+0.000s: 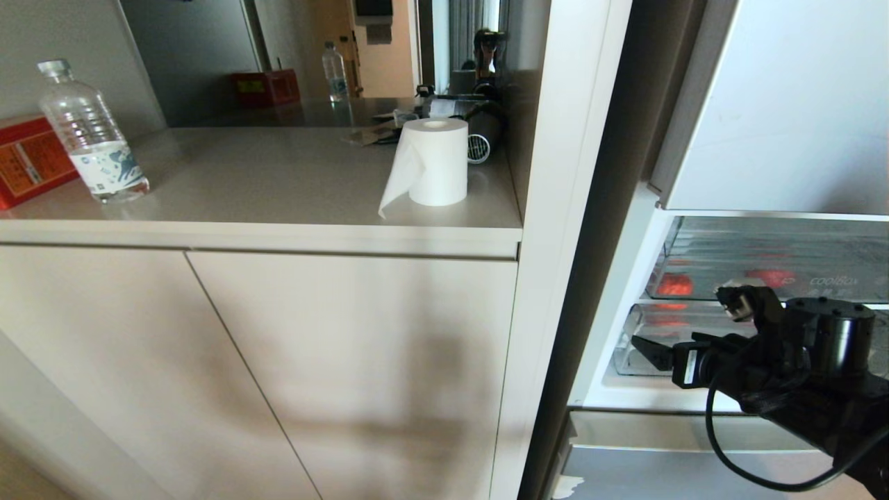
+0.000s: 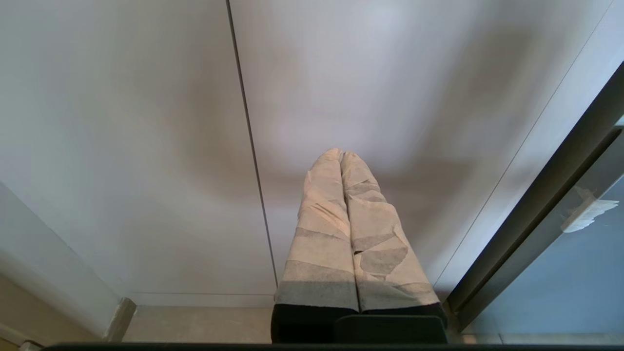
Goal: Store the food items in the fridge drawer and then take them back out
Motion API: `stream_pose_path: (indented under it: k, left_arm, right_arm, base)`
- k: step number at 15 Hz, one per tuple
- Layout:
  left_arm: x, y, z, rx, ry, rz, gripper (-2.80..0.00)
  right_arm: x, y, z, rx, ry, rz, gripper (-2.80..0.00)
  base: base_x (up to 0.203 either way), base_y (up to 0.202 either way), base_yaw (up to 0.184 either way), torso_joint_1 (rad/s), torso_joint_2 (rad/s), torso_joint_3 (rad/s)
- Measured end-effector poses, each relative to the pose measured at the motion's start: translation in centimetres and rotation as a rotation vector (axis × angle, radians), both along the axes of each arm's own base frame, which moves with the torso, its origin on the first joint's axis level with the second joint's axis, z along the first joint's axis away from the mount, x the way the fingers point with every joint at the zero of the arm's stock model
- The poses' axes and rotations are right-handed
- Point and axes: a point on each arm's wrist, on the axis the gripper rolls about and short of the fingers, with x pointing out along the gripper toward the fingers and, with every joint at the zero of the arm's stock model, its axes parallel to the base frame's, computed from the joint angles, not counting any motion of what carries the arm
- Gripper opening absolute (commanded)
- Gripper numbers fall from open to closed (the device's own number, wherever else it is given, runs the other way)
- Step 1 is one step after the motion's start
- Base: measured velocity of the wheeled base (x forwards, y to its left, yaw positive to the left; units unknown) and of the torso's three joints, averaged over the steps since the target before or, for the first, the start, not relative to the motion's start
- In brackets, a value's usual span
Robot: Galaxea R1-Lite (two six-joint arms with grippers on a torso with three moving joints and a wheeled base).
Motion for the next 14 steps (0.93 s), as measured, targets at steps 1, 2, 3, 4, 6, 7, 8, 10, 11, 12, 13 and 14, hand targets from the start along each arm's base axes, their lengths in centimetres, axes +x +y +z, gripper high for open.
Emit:
stream_pose_path:
  k: [1,2,3,4,6,7,8,10,11,12,13,14]
  left_arm:
    - [0.0,0.0,0.0,0.000,0.000,0.000,-2.80]
    - [0.0,0.0,0.0,0.000,0.000,0.000,-2.80]
    - [0.0,0.0,0.0,0.000,0.000,0.000,-2.80]
    - [0.0,0.0,0.0,0.000,0.000,0.000,-2.80]
    - [0.0,0.0,0.0,0.000,0.000,0.000,-2.80]
    - [0.0,0.0,0.0,0.000,0.000,0.000,-2.80]
    - [0.0,0.0,0.0,0.000,0.000,0.000,-2.80]
    - [0.0,0.0,0.0,0.000,0.000,0.000,-2.80]
    - [0.0,0.0,0.0,0.000,0.000,0.000,-2.80]
    - [0.0,0.0,0.0,0.000,0.000,0.000,-2.80]
    - [0.0,0.0,0.0,0.000,0.000,0.000,-2.80]
    - [0.0,0.0,0.0,0.000,0.000,0.000,-2.80]
  right_arm:
    - [0.4,0.1,-0.1,0.003,0.000,-0.002,0.00]
    - [0.6,0.1,-0.1,0.009,0.000,-0.004,0.00]
    - [0.9,0.2,-0.1,0.019,-0.001,-0.006,0.00]
    - [1.1,0.4,-0.1,0.024,0.000,-0.002,0.00]
    - [1.2,0.9,-0.2,0.023,0.001,0.008,0.00]
    - [1.2,1.1,-0.2,0.021,0.002,0.009,0.00]
    - [1.3,1.3,-0.3,0.020,0.001,0.011,0.00]
    - [1.8,1.5,-0.3,0.028,0.001,0.004,0.00]
    - [2.0,1.6,-0.4,0.028,0.001,-0.003,0.00]
    - [2.1,1.7,-0.5,0.027,0.002,-0.004,0.00]
    - [2.2,1.9,-0.6,0.028,0.004,0.003,-2.80]
    - [2.2,2.1,-0.6,0.028,0.002,0.010,-2.80]
  base:
    - [0.000,0.000,0.000,0.000,0.00,0.000]
    - [0.000,0.000,0.000,0.000,0.00,0.000]
    - [0.000,0.000,0.000,0.000,0.00,0.000]
    - [0.000,0.000,0.000,0.000,0.00,0.000]
    - [0.000,0.000,0.000,0.000,0.00,0.000]
    - [0.000,0.000,0.000,0.000,0.00,0.000]
    - [0.000,0.000,0.000,0.000,0.00,0.000]
    - [0.000,0.000,0.000,0.000,0.00,0.000]
    - [0.000,0.000,0.000,0.000,0.00,0.000]
    - [0.000,0.000,0.000,0.000,0.00,0.000]
    - [0.000,0.000,0.000,0.000,0.00,0.000]
    - [0.000,0.000,0.000,0.000,0.00,0.000]
